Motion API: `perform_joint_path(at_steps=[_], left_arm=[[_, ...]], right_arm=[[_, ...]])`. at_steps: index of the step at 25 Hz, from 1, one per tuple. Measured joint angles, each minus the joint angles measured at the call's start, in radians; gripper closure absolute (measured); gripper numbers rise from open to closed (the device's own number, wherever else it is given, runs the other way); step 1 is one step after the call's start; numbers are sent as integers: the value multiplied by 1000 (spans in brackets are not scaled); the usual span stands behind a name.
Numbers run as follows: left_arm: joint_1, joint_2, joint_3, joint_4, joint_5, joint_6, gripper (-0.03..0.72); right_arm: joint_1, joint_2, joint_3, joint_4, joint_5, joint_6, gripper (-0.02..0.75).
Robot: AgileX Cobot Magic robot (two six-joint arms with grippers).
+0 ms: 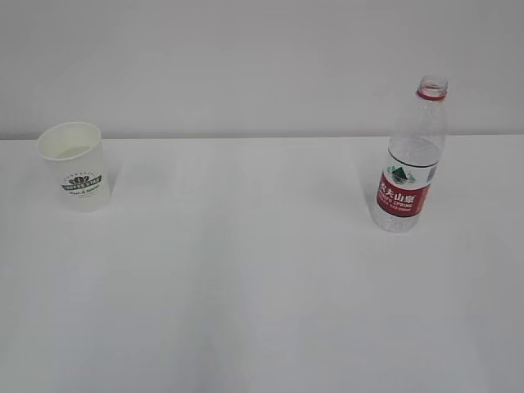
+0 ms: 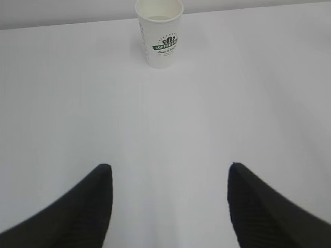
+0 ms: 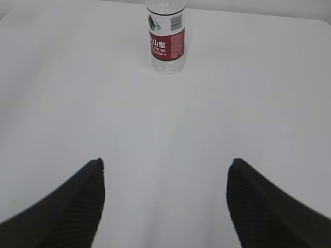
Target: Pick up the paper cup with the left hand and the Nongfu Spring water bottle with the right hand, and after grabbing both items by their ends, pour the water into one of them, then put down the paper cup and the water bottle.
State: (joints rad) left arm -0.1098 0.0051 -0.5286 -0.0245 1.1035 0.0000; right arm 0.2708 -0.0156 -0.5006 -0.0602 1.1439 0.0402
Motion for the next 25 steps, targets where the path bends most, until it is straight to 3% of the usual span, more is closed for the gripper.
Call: perform_joint_path(at_steps=[25], left_arm=[[0, 0, 0, -11, 0, 0, 184]], right_arm=[[0, 0, 0, 0, 0, -2, 184]])
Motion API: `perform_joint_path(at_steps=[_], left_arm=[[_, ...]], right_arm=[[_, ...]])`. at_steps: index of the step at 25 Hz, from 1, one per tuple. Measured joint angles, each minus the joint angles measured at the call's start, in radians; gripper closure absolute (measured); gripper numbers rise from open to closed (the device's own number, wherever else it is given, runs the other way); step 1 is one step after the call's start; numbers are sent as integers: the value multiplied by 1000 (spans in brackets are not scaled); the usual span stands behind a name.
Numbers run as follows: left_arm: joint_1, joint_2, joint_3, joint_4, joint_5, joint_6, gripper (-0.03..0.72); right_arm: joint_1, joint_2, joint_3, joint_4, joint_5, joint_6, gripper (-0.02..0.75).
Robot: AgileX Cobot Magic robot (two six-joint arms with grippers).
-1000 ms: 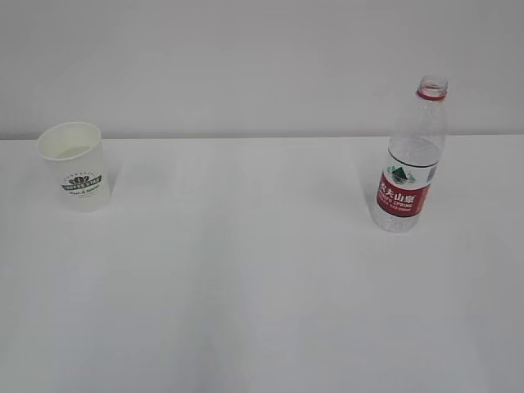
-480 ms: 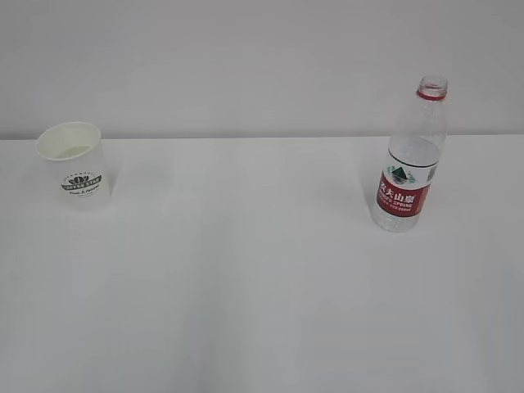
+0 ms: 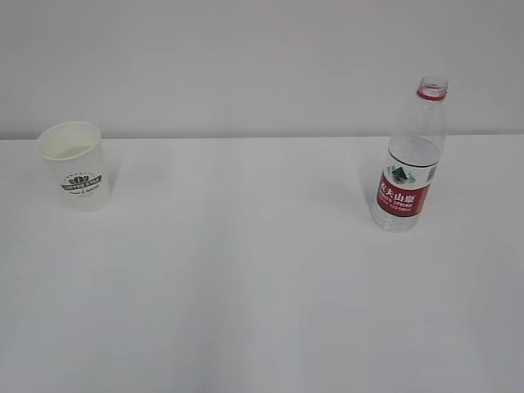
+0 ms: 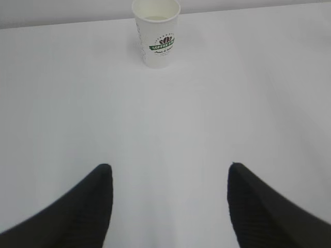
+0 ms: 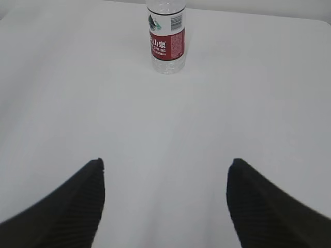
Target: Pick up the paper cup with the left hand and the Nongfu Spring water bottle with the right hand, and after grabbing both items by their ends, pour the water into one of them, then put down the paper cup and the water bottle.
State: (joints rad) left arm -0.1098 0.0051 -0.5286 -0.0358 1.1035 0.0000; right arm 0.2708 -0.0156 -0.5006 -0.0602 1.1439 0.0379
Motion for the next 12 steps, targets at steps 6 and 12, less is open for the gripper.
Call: perform_joint_path(at_steps=[6, 12], left_arm=[[0, 0, 0, -2, 0, 0, 184], [0, 0, 0, -2, 0, 0, 184]], right_arm=[[0, 0, 0, 0, 0, 0, 185], [0, 0, 0, 0, 0, 0, 185]])
